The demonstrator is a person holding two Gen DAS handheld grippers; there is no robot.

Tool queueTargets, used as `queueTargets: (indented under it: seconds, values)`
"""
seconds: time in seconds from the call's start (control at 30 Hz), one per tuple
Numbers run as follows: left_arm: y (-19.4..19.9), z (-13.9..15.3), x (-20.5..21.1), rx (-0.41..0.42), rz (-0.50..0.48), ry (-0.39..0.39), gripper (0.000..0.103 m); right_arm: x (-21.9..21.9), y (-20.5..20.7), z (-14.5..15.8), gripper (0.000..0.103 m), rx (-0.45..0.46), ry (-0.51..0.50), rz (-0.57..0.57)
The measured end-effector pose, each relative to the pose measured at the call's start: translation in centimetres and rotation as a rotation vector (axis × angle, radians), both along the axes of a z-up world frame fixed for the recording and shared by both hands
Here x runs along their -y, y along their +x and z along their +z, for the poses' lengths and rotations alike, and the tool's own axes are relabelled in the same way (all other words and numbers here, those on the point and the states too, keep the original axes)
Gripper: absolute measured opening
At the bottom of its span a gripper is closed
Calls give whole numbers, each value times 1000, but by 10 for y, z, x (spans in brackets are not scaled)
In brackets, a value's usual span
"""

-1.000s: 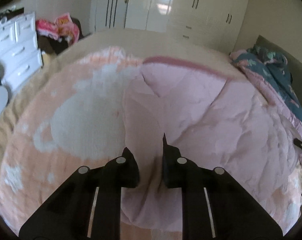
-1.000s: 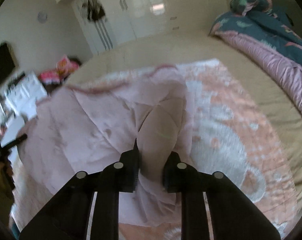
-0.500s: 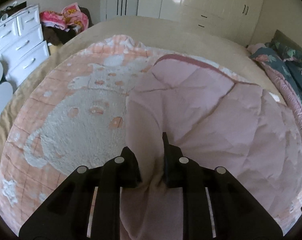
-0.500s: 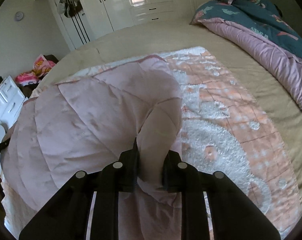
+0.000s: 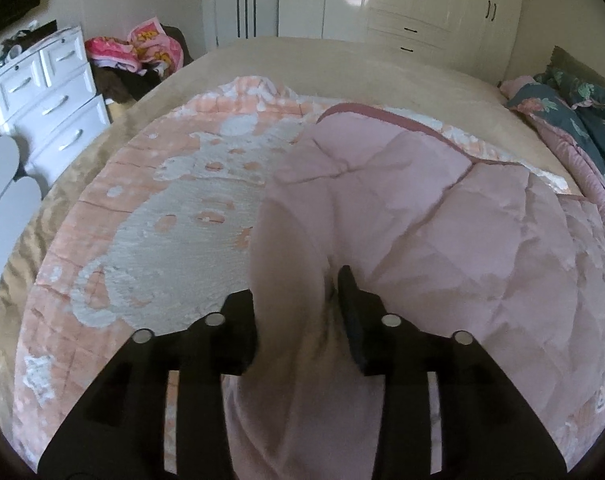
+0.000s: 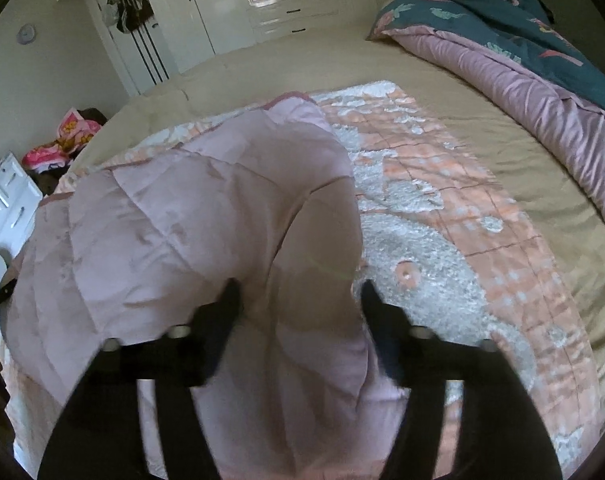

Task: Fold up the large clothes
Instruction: 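Open both grippers to release the folded jacket, then grasp the folded pink jacket bundle with both grippers and lift it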

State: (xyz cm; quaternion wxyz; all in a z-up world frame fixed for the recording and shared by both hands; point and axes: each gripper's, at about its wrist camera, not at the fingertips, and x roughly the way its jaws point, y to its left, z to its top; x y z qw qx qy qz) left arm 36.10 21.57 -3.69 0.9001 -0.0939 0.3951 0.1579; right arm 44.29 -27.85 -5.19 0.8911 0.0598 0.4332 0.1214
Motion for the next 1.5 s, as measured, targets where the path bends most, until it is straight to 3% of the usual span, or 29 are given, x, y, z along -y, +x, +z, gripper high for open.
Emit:
queueTargets:
  seconds: [0.03,0.1,0.27,0.43,1.07,1.5]
  values:
    - [-4,3,1,7,1,-6,40,1,-4,3,83,7,8,1]
    - [-9,9,3,18,4,-13,53,2,-12,10,91,28,17,2]
    - [-26,23,9,44,3,-18,77,4,-32,26,97,72,23,4]
    - [-43,30,12,45,18,-21,92,7,-53,37,99,99,27,8]
    - [-99,9,30,-4,40,-89,94,30,-102,9,99,24,68,-59]
    - [-111,-36,10,29,151,-453,94,32,-99,-27,99,-79,271,-200]
